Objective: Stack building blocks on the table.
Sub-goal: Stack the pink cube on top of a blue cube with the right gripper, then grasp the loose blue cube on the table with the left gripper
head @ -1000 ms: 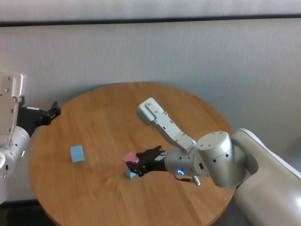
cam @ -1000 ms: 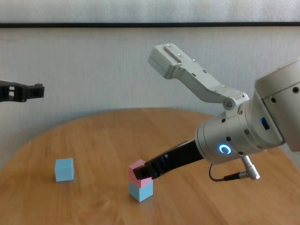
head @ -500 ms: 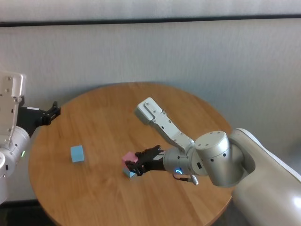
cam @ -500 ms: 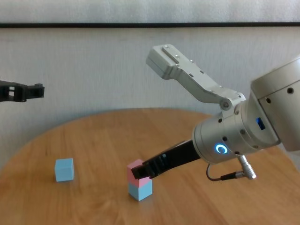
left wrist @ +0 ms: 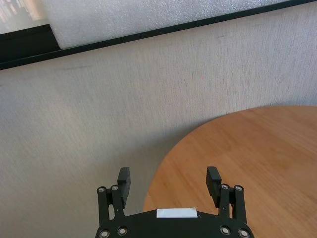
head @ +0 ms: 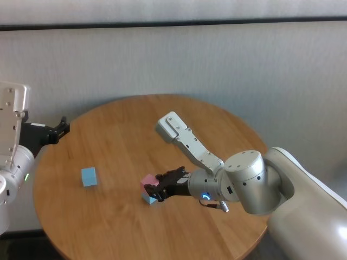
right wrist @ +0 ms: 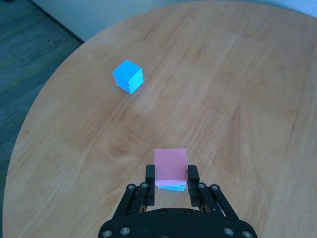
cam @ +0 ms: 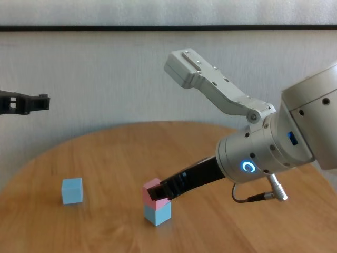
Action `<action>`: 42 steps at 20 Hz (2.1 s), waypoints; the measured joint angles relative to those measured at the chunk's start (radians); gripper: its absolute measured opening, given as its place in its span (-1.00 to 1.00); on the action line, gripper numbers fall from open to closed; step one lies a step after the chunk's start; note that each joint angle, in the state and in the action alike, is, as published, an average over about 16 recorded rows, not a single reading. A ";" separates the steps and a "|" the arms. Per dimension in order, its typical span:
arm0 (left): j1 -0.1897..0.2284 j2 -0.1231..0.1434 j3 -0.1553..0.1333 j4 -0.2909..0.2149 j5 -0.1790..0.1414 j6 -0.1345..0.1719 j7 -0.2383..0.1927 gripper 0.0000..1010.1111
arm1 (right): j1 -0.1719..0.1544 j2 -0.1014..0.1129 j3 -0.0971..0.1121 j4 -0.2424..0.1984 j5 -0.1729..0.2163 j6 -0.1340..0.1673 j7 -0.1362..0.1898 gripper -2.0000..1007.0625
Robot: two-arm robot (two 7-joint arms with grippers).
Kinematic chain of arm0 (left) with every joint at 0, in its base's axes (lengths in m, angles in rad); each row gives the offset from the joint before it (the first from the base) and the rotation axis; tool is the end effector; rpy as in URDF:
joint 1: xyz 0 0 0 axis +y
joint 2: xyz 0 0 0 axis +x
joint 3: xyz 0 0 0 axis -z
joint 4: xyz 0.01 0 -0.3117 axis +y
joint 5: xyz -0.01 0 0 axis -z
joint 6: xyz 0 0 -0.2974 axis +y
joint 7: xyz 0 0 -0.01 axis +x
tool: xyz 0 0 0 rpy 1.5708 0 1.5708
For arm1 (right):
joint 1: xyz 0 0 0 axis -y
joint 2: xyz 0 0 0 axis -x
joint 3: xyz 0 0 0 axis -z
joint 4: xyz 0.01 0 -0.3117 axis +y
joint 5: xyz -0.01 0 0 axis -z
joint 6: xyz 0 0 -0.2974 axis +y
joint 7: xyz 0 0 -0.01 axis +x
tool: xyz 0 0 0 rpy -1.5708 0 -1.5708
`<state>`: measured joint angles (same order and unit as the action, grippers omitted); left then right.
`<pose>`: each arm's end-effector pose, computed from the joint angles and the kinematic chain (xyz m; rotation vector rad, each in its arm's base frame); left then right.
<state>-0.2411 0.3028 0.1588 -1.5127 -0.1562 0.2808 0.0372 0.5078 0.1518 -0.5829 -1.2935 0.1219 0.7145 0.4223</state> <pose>0.3843 0.0540 -0.2574 0.2441 -0.0436 1.5028 0.4273 0.1011 -0.2558 -0.6448 0.2458 -0.7242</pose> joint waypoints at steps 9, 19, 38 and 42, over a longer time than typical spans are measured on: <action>0.000 0.000 0.000 0.000 0.000 0.000 0.000 0.98 | 0.000 0.001 0.000 0.000 0.001 0.000 -0.002 0.08; 0.000 0.000 0.000 0.000 0.000 0.000 0.000 0.98 | -0.040 0.014 0.031 -0.060 0.018 -0.035 -0.012 0.71; 0.000 0.000 0.000 -0.001 0.001 0.001 -0.002 0.98 | -0.254 0.098 0.193 -0.252 -0.062 -0.490 -0.210 1.00; -0.001 0.002 0.004 -0.005 0.006 0.014 -0.005 0.98 | -0.269 0.102 0.208 -0.249 -0.081 -0.553 -0.229 1.00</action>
<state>-0.2419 0.3047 0.1629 -1.5182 -0.1504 0.2947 0.0323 0.2387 0.2539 -0.3748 -1.5426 0.0405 0.1617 0.1931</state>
